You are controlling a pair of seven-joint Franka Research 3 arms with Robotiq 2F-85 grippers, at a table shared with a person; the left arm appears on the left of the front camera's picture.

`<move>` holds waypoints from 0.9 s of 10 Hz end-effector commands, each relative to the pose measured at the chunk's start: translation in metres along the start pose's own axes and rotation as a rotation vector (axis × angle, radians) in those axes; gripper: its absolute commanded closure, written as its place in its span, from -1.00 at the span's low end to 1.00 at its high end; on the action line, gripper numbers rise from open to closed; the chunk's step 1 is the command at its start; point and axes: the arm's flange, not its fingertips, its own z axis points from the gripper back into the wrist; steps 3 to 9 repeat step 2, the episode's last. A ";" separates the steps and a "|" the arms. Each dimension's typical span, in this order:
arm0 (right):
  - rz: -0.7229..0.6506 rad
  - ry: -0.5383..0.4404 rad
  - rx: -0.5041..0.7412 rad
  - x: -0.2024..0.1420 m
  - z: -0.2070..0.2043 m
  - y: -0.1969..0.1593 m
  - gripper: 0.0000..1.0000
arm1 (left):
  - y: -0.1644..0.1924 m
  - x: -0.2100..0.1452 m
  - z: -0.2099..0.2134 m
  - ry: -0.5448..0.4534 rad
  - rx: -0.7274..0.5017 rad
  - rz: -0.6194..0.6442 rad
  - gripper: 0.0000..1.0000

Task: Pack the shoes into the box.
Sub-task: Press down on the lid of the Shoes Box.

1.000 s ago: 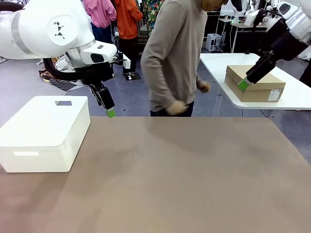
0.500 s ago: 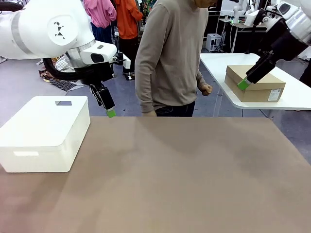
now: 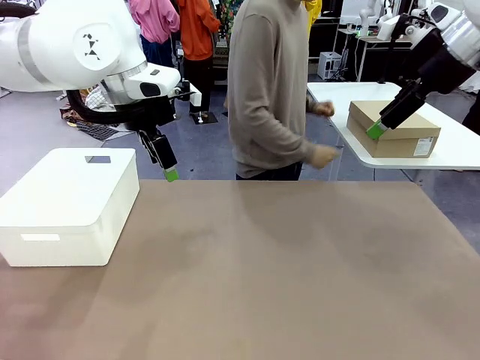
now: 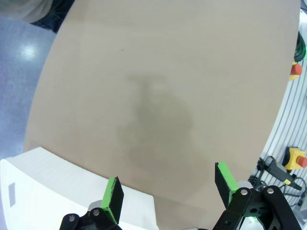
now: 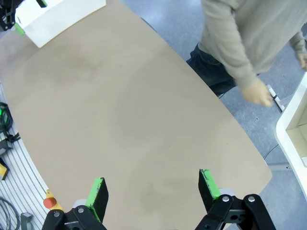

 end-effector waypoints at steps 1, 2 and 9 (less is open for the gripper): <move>0.002 0.005 -0.019 0.003 0.000 -0.002 -1.00 | -0.001 -0.002 0.001 0.000 0.001 0.004 -1.00; 0.002 0.005 -0.019 0.003 0.000 -0.002 -1.00 | -0.001 -0.002 0.001 0.000 0.001 0.004 -1.00; 0.002 0.005 -0.019 0.003 0.000 -0.002 -1.00 | -0.001 -0.002 0.001 0.000 0.001 0.004 -1.00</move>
